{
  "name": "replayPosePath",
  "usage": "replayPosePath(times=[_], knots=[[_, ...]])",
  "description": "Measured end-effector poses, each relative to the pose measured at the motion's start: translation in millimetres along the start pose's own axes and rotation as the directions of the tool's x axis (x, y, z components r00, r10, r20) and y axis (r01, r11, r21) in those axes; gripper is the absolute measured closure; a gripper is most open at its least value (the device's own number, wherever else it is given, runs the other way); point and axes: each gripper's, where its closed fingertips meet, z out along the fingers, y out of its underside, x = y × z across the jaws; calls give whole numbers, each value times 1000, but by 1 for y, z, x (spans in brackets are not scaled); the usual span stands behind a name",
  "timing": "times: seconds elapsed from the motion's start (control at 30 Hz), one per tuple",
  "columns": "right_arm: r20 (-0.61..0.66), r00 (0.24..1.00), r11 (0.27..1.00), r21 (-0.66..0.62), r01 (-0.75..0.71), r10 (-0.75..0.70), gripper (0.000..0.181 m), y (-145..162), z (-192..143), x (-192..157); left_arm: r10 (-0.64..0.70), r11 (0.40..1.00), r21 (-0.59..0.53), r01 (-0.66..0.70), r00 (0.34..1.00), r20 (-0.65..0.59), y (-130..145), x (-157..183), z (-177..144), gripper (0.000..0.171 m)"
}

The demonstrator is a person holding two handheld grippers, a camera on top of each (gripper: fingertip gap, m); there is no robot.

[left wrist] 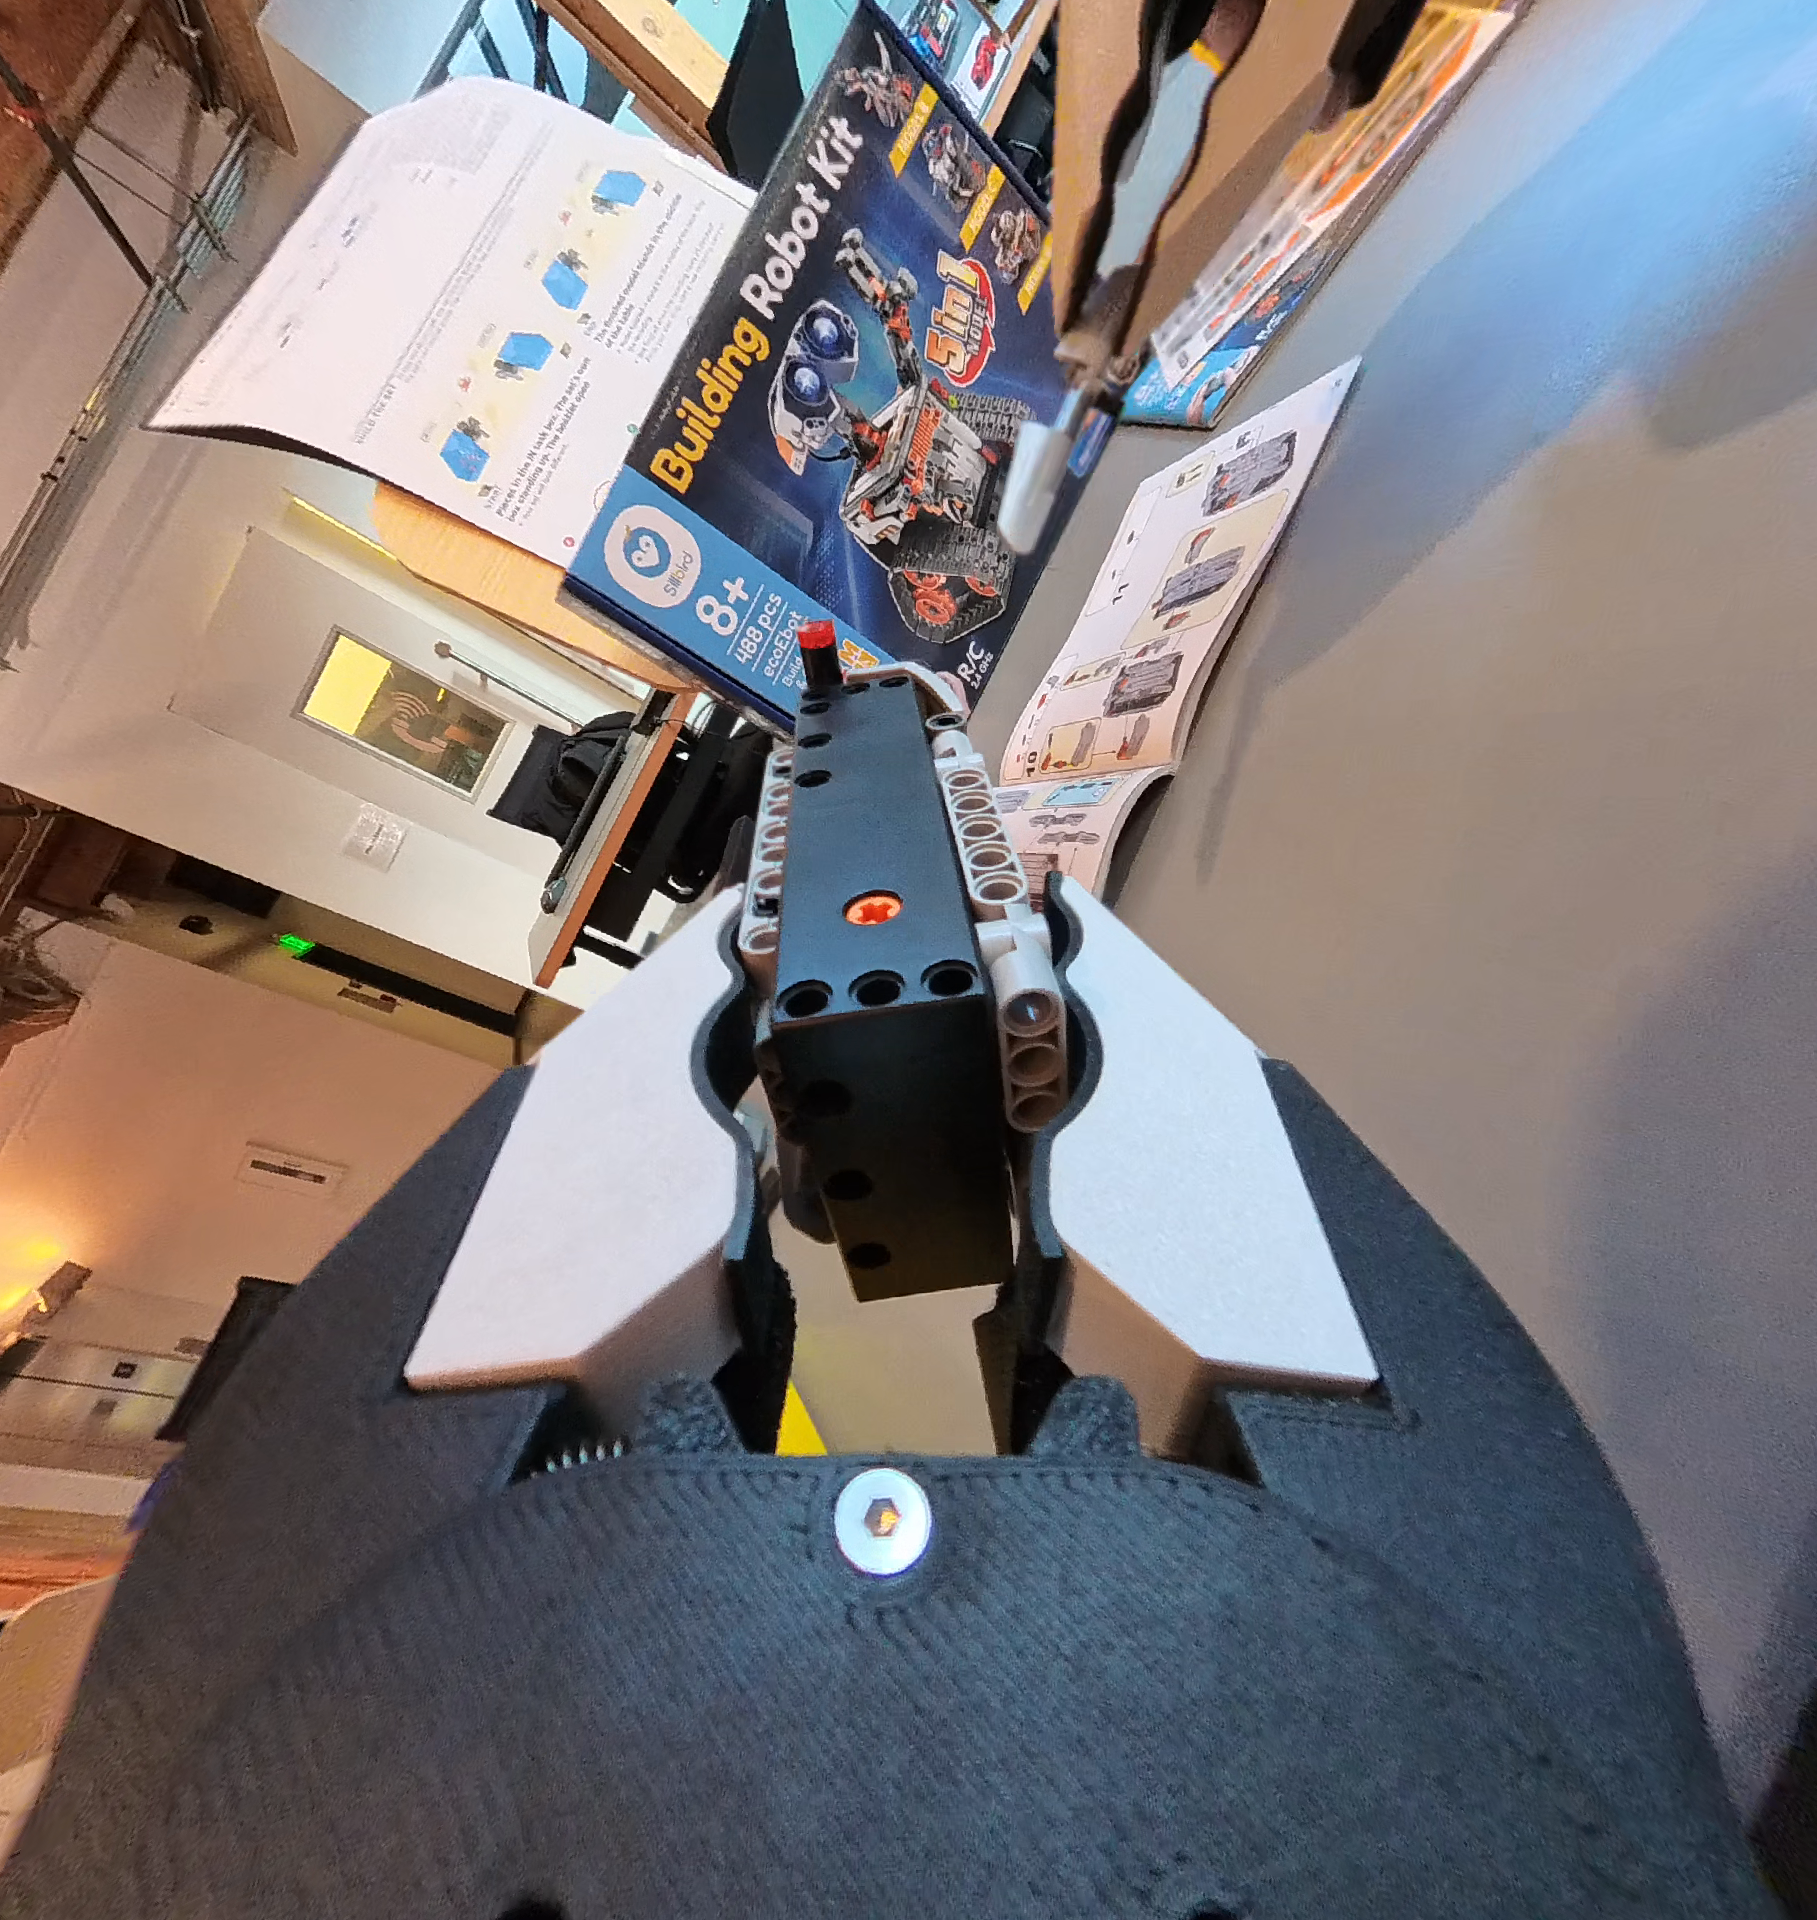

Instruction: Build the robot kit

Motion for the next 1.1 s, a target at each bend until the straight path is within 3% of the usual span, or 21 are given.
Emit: replayPosePath(times=[0.13, 0.3, 0.5, 0.8, 0.9, 1.1], knots=[[91, 995, 1000, 14, 26, -27, 169, -16, 5, 1, -21, 1000, -20, 21, 999, 24, 2, -4, -11, 120], [188, 974, 992, 18, 125, -126, 169, -22, 4, -29, -36, 998, -42, 38, 998, 44, 6, -4, -27, 120], [133, 898, 908, 42, 417, -419, 170, -21, 4, -50, -32, 998, -57, 35, 999, 40, 9, 0, -30, 120], [115, 773, 781, 103, 615, -624, 170, -30, 12, -46, -5, 999, -51, 5, 1000, 14, 6, 5, -21, 120], [137, 743, 755, 121, 644, -655, 169, -33, 10, -47, -8, 999, -43, 9, 1000, 10, 4, 5, -19, 120], [117, 765, 774, 93, 626, -633, 169, -28, 9, -41, -25, 999, -29, 25, 1000, 8, 4, 7, -17, 120]])
